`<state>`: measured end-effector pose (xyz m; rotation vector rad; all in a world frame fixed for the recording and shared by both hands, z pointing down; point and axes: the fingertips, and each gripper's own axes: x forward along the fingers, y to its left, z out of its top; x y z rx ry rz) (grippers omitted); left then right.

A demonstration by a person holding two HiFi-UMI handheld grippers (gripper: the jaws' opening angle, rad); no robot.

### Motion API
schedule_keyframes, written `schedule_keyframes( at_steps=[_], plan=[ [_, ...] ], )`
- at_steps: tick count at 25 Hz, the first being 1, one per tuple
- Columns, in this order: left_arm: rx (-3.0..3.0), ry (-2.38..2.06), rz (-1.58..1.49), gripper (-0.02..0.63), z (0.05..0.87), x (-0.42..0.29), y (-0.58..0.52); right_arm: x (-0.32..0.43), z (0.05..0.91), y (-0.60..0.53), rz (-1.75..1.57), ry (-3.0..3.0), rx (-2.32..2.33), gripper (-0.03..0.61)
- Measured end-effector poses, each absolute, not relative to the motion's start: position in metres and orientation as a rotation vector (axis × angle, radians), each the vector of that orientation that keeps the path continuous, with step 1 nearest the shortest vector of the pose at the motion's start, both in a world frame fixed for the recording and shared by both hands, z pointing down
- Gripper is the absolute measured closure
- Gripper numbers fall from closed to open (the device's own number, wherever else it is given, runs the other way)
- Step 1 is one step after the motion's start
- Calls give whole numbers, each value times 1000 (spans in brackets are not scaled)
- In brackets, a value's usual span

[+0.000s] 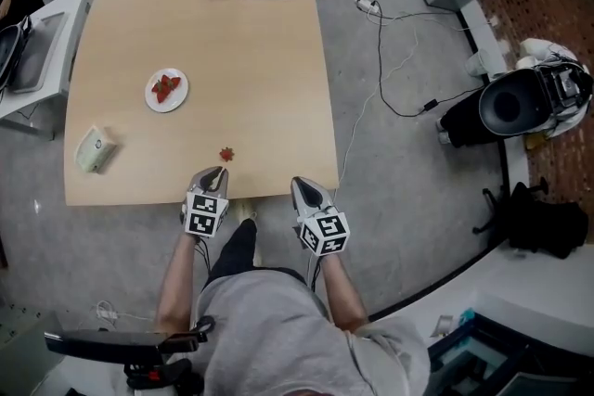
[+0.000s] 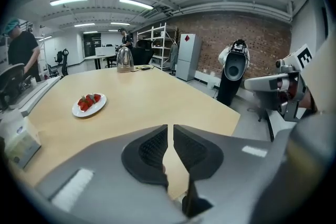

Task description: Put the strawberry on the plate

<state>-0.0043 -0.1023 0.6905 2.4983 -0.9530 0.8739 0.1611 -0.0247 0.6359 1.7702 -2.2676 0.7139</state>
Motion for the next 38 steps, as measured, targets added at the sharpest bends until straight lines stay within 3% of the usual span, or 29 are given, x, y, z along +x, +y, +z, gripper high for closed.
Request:
schedule_keyframes(
  at_steps=[4,10,15,26,34,38],
  plan=[
    [2489,-942,969,525,705,3,-114,167,635,-31,719,-2261,1770,572],
    [2443,-942,1092,415,730,5,-131,179,635,-38,724,-2233,1806,572],
    [2413,-905,1166,379,752,9,-136,187,639,-40,738,-2206,1828,572],
    [2363,-900,1202,383,780,11,-149,199,645,-44,759,-2152,1865,572],
    [2346,-908,1238,458,786,14,-149,197,646,-49,771,-2162,1851,572],
    [2349,-907,1238,459,786,15,-150,197,647,-52,769,-2165,1846,572]
  ],
)
